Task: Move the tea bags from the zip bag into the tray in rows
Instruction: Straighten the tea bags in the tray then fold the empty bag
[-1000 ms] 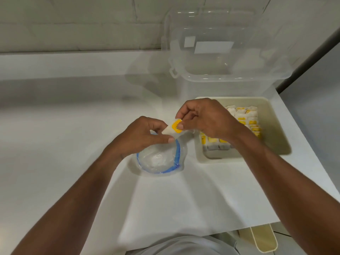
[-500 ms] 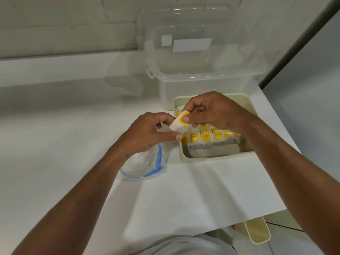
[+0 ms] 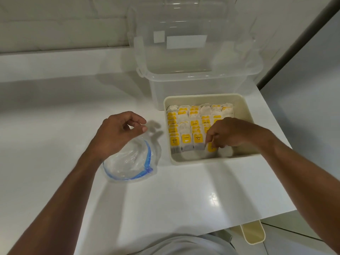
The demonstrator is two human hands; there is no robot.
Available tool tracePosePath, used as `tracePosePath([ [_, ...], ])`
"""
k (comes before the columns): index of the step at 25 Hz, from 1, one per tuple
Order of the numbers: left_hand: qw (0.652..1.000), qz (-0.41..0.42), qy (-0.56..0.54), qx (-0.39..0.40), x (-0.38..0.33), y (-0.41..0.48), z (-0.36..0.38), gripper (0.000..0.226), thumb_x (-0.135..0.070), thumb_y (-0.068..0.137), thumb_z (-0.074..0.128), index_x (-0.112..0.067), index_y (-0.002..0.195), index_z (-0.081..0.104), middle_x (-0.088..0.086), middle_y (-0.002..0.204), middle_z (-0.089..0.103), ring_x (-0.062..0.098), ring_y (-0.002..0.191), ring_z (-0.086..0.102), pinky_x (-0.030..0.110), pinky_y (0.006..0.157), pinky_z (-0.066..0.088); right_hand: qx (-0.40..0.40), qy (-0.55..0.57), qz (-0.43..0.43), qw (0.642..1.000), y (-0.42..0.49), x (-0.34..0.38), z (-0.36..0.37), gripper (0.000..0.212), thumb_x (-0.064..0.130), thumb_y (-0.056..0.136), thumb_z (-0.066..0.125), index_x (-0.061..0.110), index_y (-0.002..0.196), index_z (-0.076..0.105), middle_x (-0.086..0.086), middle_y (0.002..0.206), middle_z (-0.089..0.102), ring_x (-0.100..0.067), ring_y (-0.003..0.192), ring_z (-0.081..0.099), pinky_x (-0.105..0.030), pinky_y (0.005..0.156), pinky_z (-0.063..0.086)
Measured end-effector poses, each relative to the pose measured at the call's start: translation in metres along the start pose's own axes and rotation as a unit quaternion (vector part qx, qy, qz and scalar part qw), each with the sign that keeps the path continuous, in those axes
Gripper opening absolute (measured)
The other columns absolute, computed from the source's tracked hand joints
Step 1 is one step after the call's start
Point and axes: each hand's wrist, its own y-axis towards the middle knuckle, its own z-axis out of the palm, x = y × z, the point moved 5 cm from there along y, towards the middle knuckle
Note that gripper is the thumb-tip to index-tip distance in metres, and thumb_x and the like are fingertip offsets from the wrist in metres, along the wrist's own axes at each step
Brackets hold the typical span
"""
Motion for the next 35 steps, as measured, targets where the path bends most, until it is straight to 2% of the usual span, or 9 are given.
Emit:
tracePosePath([
  [2,1.000,-0.002,0.005,0.000,0.001,0.002,-0.002,0.014,-0.044,0.082,0.077,-0.037,0.093,0.072,-0.015,0.087,0.069,0.003,0.067,0.054,0.018,0.067,0.041,-0.014,-0.032,0.013,0.999,0.007,-0.003,0.003,0.015,0.024,0.084,0.067,0.039,0.085,0.070,0.026,0.062,0.061,-0.007,0.077,0.062,-0.026,0.068,0.047],
  [6,1.000,-0.007,0.010,-0.004,0.004,0.006,-0.004,0.012,-0.045,0.083,0.076,-0.037,0.092,0.072,-0.015,0.087,0.069,0.009,0.075,0.059,0.020,0.067,0.042,-0.085,-0.053,0.015,0.995,0.019,-0.006,-0.003,0.017,0.028,0.082,0.072,0.039,0.095,0.073,0.020,0.089,0.060,-0.006,0.087,0.052,-0.025,0.071,0.038],
  [11,1.000,-0.006,0.015,0.012,0.007,0.012,-0.001,0.013,-0.046,0.082,0.077,-0.039,0.092,0.072,-0.018,0.087,0.070,0.004,0.071,0.060,0.022,0.068,0.045,-0.086,-0.005,-0.004,0.996,0.027,-0.009,-0.001,0.016,0.023,0.076,0.076,0.035,0.077,0.065,0.023,0.072,0.056,-0.005,0.081,0.054,-0.025,0.066,0.039],
  [16,1.000,-0.009,0.020,0.019,0.012,0.012,-0.004,0.013,-0.047,0.082,0.076,-0.040,0.092,0.072,-0.020,0.088,0.069,0.002,0.071,0.060,0.023,0.067,0.046,-0.148,-0.010,0.022,0.989,0.022,-0.015,-0.001,0.024,0.030,0.072,0.080,0.024,0.074,0.057,0.011,0.071,0.056,-0.005,0.062,0.049,-0.026,0.057,0.039],
  [19,1.000,-0.012,0.018,0.014,0.018,0.008,-0.011,0.012,-0.047,0.084,0.074,-0.040,0.093,0.072,-0.018,0.093,0.071,0.006,0.084,0.066,0.028,0.080,0.051,-0.167,0.002,0.033,0.985,0.015,-0.023,-0.002,0.034,0.039,0.068,0.082,0.025,0.072,0.051,0.009,0.075,0.058,-0.014,0.071,0.054,-0.031,0.062,0.041],
  [21,1.000,-0.014,0.007,0.008,0.023,0.006,-0.016,0.009,-0.046,0.087,0.071,-0.039,0.093,0.072,-0.018,0.096,0.072,0.006,0.090,0.067,0.030,0.085,0.052,-0.191,-0.053,0.031,0.980,0.011,-0.021,0.001,0.041,0.049,0.066,0.081,0.028,0.077,0.048,0.011,0.084,0.055,-0.014,0.079,0.053,-0.030,0.063,0.040],
  [27,1.000,-0.008,-0.003,0.008,0.027,0.001,-0.018,0.007,-0.042,0.089,0.070,-0.037,0.093,0.073,-0.019,0.095,0.072,0.006,0.090,0.067,0.031,0.087,0.052,-0.228,-0.199,0.012,0.953,0.020,-0.003,0.004,0.047,0.058,0.069,0.075,0.028,0.094,0.047,0.006,0.110,0.051,-0.019,0.108,0.047,-0.029,0.067,0.033],
  [30,1.000,-0.008,-0.007,0.007,0.026,0.000,-0.019,0.006,-0.043,0.089,0.070,-0.039,0.093,0.072,-0.020,0.095,0.072,0.006,0.090,0.066,0.032,0.087,0.052,-0.220,-0.218,0.021,0.951,0.024,-0.004,0.007,0.054,0.063,0.069,0.072,0.026,0.103,0.051,0.005,0.112,0.053,-0.020,0.110,0.047,-0.029,0.068,0.035],
  [35,1.000,-0.002,-0.008,0.004,0.026,0.001,-0.020,0.006,-0.043,0.089,0.070,-0.038,0.092,0.072,-0.021,0.094,0.071,0.005,0.089,0.066,0.031,0.086,0.052,-0.222,-0.155,0.050,0.962,0.008,-0.016,-0.003,0.046,0.059,0.067,0.077,0.030,0.087,0.048,0.012,0.098,0.052,-0.016,0.099,0.050,-0.030,0.067,0.041],
])
